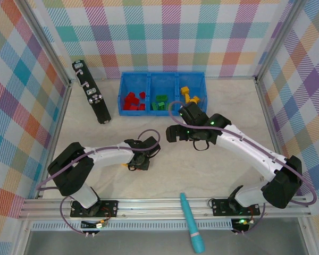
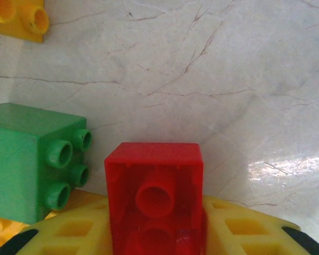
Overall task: Sort the legos into containers by color
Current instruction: Pick up the lego from the middle-left of the table, then place the lego in the container.
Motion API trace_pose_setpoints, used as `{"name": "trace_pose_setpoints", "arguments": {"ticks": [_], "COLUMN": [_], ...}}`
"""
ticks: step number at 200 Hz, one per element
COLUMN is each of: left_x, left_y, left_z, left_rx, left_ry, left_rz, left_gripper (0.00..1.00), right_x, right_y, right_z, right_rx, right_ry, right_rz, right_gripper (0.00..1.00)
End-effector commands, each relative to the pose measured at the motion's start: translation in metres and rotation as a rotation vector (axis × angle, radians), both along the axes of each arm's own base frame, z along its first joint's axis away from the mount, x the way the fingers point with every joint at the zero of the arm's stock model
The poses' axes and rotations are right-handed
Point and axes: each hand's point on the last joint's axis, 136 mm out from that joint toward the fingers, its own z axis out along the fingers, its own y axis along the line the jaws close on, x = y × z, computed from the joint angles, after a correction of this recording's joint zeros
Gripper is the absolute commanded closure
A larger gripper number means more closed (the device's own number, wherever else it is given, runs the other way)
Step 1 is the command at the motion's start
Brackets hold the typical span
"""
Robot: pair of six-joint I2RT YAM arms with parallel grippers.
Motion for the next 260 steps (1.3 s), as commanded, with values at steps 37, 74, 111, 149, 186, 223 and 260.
{"name": "trace_pose_setpoints", "arguments": {"ticks": [37, 74, 111, 149, 186, 223, 260], "left_x": [-0.005, 0.042, 0.112, 0.180, 0.238, 0.286, 0.315], "left_y": [-0.003, -0.016, -0.015, 0.002, 0.013, 0.022, 0.024], "left_z": [-0.003, 0.069, 0.152, 0.180, 0.174, 0.153, 0.133], "left_rx": [0.005, -0.020, -0.121, -0.165, -0.140, -0.136, -0.125], "left_ry": [0.029, -0.124, -0.309, -0.421, -0.469, -0.464, -0.448], "left_rz": [0.006, -0.015, -0.001, 0.060, 0.097, 0.138, 0.159], "left_gripper": [0.79, 0.80, 0.80, 0.79, 0.79, 0.79, 0.77], "right_x": [-0.004, -0.005, -0.011, -0.037, -0.065, -0.093, -0.101], "right_y": [-0.011, -0.015, -0.015, 0.002, 0.017, 0.047, 0.069], "right_z": [0.001, 0.003, -0.001, -0.002, -0.006, -0.005, -0.015], "right_rx": [-0.018, -0.030, 0.006, -0.022, 0.015, 0.006, -0.008], "right_ry": [-0.003, -0.022, -0.038, -0.108, -0.117, -0.177, -0.164], "right_rz": [-0.026, -0.012, 0.012, 0.253, 0.471, 0.711, 0.788], "right_gripper": [0.00, 0.00, 0.01, 0.05, 0.07, 0.08, 0.11]}}
